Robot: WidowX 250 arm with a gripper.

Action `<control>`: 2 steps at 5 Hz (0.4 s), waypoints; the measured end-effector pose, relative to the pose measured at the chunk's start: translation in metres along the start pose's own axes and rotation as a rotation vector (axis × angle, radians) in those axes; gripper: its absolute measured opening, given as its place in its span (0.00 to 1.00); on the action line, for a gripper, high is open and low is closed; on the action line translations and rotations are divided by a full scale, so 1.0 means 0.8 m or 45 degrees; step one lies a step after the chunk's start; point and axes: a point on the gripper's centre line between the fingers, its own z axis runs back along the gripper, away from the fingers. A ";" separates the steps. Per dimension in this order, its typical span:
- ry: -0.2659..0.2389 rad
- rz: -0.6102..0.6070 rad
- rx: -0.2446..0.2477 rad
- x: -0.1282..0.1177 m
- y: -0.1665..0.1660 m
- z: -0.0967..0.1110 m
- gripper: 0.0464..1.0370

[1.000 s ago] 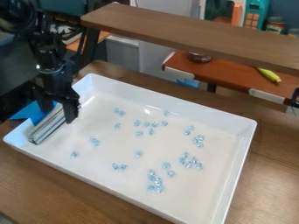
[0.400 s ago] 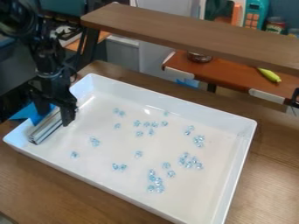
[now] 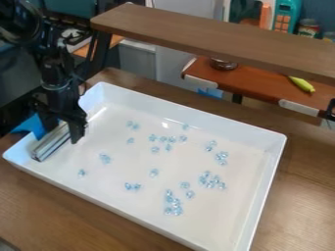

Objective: Sweep into pile

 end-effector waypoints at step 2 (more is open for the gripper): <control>0.041 -0.072 0.009 -0.018 -0.009 -0.009 0.52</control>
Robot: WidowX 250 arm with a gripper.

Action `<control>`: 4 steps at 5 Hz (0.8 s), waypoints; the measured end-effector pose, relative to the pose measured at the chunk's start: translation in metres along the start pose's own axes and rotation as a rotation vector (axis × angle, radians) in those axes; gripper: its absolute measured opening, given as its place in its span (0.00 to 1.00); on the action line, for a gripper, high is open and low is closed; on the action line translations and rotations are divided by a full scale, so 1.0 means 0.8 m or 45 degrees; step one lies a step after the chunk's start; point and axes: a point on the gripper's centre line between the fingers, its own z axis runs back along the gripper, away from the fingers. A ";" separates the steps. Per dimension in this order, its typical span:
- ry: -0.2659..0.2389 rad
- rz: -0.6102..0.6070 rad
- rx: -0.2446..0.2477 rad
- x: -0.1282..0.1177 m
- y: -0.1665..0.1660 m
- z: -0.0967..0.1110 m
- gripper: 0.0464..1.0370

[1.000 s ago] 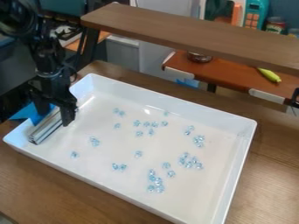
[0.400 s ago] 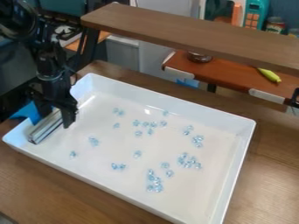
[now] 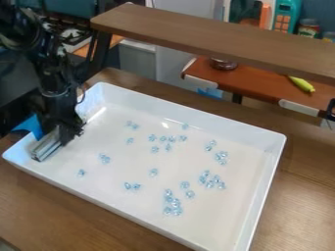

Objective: Sweep into pile

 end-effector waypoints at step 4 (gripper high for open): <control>0.133 -0.037 -0.095 -0.015 -0.059 0.010 0.33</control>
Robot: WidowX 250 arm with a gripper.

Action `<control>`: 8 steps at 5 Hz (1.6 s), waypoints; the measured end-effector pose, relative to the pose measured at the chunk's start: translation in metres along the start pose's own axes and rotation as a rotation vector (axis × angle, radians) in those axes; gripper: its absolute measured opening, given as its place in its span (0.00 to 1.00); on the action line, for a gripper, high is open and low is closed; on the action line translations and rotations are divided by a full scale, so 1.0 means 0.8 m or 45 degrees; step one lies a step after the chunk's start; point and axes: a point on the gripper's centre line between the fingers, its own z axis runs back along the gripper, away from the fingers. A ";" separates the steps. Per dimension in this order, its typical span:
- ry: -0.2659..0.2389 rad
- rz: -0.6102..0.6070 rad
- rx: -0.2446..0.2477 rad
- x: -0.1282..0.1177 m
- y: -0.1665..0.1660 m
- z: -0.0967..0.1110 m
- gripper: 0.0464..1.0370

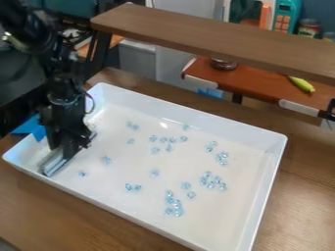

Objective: Sweep into pile

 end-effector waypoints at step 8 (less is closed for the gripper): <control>0.205 -0.065 -0.227 0.001 -0.287 0.033 0.33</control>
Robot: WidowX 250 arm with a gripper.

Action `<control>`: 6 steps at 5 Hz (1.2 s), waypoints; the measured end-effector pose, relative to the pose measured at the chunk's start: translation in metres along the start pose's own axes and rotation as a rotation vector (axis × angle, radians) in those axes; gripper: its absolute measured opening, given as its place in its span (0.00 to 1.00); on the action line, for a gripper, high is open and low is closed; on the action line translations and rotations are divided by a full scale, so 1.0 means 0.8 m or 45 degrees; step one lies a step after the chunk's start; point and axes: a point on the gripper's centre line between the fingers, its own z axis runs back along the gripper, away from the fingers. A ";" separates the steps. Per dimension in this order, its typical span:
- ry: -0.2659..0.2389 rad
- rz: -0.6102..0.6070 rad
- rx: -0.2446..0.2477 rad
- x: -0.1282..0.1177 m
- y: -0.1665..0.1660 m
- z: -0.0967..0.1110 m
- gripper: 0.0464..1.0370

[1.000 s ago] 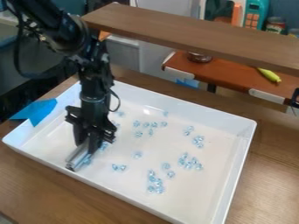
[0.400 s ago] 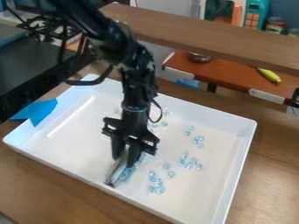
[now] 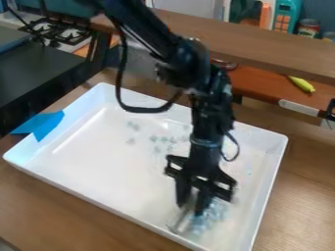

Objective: Sweep into pile

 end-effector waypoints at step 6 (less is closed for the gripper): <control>-0.126 0.236 0.271 0.023 0.247 0.076 0.33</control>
